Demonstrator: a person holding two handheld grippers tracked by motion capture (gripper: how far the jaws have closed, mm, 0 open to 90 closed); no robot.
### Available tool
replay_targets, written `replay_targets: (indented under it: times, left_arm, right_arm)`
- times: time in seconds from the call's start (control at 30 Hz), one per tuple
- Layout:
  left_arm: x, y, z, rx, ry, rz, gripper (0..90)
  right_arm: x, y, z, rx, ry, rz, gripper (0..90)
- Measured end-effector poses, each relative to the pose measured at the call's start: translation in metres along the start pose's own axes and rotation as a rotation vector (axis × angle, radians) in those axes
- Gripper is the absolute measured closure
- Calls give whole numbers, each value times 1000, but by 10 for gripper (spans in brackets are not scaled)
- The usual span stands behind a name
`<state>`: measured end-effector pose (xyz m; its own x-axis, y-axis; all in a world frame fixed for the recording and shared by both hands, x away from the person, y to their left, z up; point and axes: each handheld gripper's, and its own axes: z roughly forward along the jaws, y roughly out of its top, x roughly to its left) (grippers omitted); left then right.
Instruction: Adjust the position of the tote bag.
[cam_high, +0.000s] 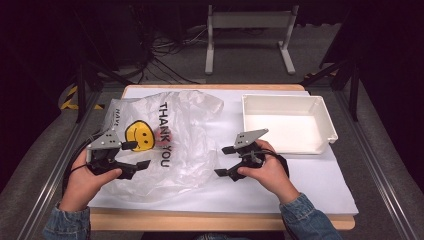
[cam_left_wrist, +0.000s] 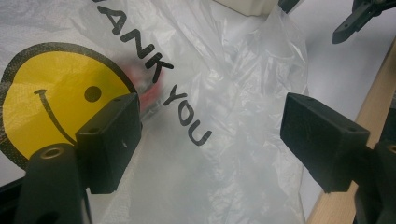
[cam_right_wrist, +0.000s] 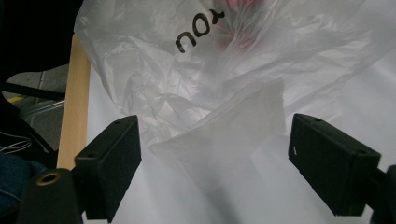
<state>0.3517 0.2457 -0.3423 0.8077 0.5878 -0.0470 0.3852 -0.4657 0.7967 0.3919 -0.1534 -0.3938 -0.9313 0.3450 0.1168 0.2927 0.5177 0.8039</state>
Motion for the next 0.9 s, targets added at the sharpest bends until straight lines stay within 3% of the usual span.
replay_targets:
  times: [0.4,0.5,0.57,0.6,0.7,0.73,0.9]
  left_arm:
    - [-1,0,6,20,-11,7,207]
    - [-2,0,6,21,-15,7,207]
    - [-3,1,6,23,-17,13,207]
    - [-3,1,6,24,-19,15,207]
    - [-5,2,8,30,-26,23,207]
    - [-5,2,8,30,-26,23,206]
    - [-10,3,15,51,-48,41,204]
  right_arm:
    - [-2,-9,22,45,30,24,176]
    - [0,-9,25,55,51,6,282]
    - [2,-8,24,65,65,-18,422]
    - [5,-7,23,77,68,-53,555]
    - [8,-5,20,81,67,-105,720]
    - [8,-5,20,81,67,-105,720]
    - [15,0,13,74,70,-147,900]
